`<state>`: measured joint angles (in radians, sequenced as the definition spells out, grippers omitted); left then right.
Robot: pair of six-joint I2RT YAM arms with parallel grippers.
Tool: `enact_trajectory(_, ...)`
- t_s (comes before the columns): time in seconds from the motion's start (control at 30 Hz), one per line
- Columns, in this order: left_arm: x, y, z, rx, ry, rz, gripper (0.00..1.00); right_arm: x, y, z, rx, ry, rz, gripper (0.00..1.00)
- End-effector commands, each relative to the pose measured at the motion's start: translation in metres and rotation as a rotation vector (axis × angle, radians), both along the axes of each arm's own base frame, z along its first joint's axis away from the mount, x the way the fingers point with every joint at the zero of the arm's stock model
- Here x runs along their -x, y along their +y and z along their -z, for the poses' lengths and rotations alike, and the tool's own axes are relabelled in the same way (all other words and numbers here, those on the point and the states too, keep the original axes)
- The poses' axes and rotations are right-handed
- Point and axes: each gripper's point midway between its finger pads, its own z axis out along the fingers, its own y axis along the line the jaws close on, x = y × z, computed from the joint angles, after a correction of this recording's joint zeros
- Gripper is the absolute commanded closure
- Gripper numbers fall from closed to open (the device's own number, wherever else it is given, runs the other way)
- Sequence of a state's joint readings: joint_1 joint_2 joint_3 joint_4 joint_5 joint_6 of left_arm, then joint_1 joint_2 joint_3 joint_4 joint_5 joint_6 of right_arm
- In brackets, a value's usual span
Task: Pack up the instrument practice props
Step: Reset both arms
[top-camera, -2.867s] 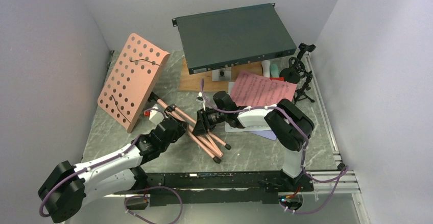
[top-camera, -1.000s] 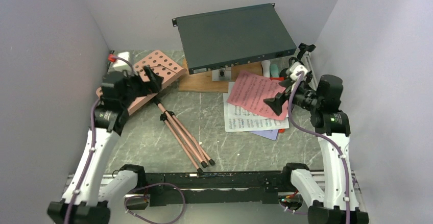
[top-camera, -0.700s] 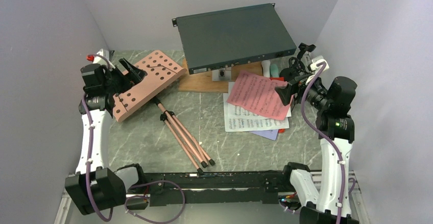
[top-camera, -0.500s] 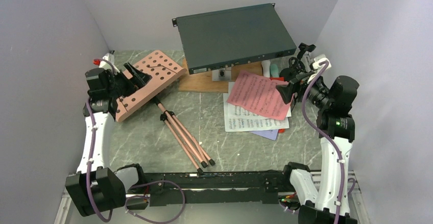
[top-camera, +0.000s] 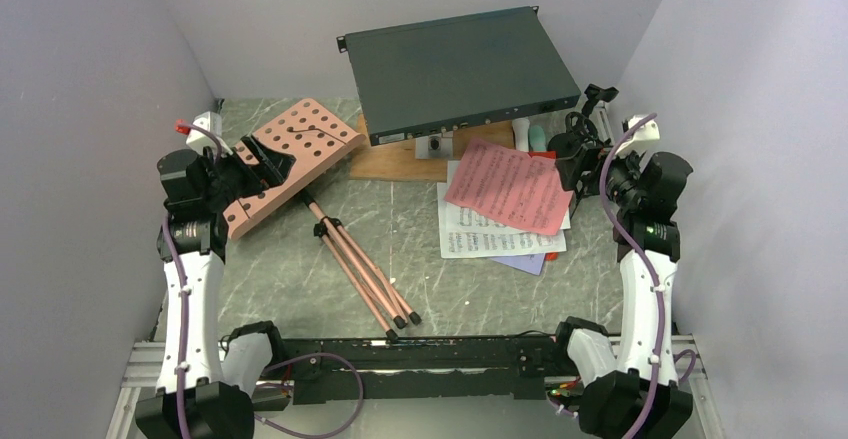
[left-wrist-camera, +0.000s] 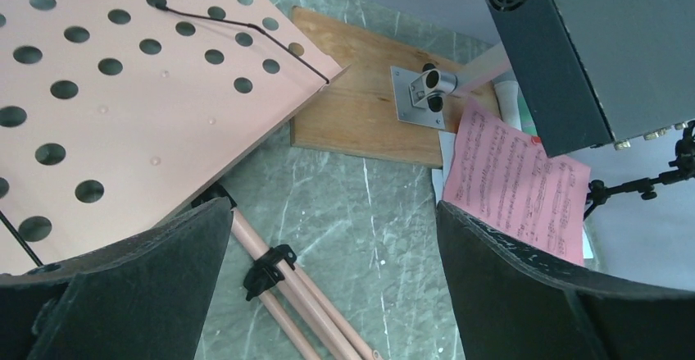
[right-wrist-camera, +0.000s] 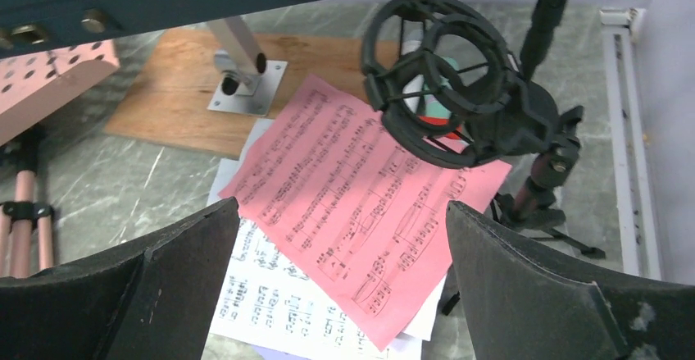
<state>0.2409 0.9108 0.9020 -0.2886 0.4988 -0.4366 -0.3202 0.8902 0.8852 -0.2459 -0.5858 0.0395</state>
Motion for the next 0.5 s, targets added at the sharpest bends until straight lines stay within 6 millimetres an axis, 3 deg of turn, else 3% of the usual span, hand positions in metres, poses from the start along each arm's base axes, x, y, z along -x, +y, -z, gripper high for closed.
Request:
enact_trajectory(0.0, 0.004, -0.001, 0.005, -0.052, -0.005, 0.032, 0.01, -0.008, -0.019, -0.023, -0.007, -0.038, 0.119, 0.0)
enact_trajectory(0.17, 0.003, -0.003, 0.005, -0.04, 0.0, 0.043, 0.01, -0.013, -0.02, -0.018, -0.014, 0.006, 0.113, 0.0)
enact_trajectory(0.47, 0.005, 0.002, 0.003, -0.037, -0.001, 0.012, 0.01, -0.012, -0.005, -0.008, -0.02, 0.046, 0.006, 0.0)
